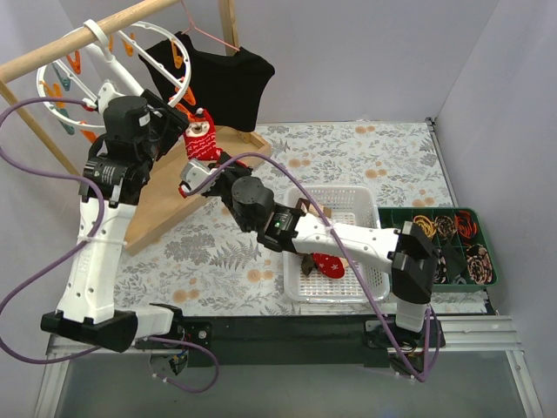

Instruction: Remove the socks clipped to the hanger

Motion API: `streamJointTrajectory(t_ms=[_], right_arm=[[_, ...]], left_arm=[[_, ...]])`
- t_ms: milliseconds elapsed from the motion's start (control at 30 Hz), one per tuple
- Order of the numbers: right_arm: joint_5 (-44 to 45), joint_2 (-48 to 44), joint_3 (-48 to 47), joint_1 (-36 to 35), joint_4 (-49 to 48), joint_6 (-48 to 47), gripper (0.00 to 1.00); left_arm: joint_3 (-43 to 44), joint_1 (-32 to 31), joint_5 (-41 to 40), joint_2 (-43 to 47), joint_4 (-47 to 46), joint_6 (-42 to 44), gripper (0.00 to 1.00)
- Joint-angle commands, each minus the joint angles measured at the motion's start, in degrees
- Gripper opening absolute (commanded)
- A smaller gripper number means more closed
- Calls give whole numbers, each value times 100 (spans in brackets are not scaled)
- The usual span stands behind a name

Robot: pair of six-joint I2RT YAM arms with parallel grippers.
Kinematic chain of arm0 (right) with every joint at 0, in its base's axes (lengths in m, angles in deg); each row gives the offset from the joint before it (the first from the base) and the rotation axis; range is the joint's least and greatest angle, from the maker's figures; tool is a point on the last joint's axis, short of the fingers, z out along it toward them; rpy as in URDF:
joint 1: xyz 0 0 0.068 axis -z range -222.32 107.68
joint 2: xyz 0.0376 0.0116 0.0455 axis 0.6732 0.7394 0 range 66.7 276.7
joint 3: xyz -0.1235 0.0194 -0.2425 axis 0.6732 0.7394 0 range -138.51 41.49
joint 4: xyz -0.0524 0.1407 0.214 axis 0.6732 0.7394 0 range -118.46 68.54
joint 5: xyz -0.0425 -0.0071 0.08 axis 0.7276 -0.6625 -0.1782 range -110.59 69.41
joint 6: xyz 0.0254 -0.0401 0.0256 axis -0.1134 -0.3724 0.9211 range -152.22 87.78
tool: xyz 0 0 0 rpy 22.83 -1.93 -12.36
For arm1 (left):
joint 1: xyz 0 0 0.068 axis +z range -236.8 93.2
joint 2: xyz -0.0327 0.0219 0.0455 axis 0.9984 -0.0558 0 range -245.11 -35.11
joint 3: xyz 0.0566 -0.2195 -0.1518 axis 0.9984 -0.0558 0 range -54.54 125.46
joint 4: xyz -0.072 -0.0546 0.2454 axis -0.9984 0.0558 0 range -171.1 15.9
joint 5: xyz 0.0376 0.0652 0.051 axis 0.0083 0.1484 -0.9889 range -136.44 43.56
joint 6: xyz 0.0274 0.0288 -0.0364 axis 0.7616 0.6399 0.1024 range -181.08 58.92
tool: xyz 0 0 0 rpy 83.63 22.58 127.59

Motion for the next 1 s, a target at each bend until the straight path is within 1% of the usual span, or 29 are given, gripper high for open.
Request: streamJointTrajectory(t_ms=[0,133,267,400,533,633,667,700,900,967], right_arm=[[584,431,7,-124,-1769,-1515,1],[488,406,50,-220,-1901,-1570,1],[470,414,112,-291,-1997,-1683,1],[540,555,59,-309,-2120,-1947,1],[488,555,103,-317,-2173,-1983,1],[462,564,103,-317,-2182,-1983,1],[462,572,86,-326,-2182,-1991,1],[462,581,85,-326,-2191,-2009,1],[444,572,33,-353,-2200,-2070,1],[444,572,41,-353,-2191,-2070,1]], left_arm=[[486,27,-46,-140,392,-273,64],[758,27,-202,-438,505,-439,64],[1268,27,-335,-939,769,-580,64],[1444,27,-519,-1220,778,-589,64],[1795,18,-774,-1581,813,-326,64],[2024,-113,-1143,-1757,761,25,64],[2016,-174,-1231,-1775,708,270,64],[1999,-210,-1380,-1784,569,368,63],[1989,-535,-1820,-2038,418,974,62],[2007,-649,-2110,-2082,383,1098,59]])
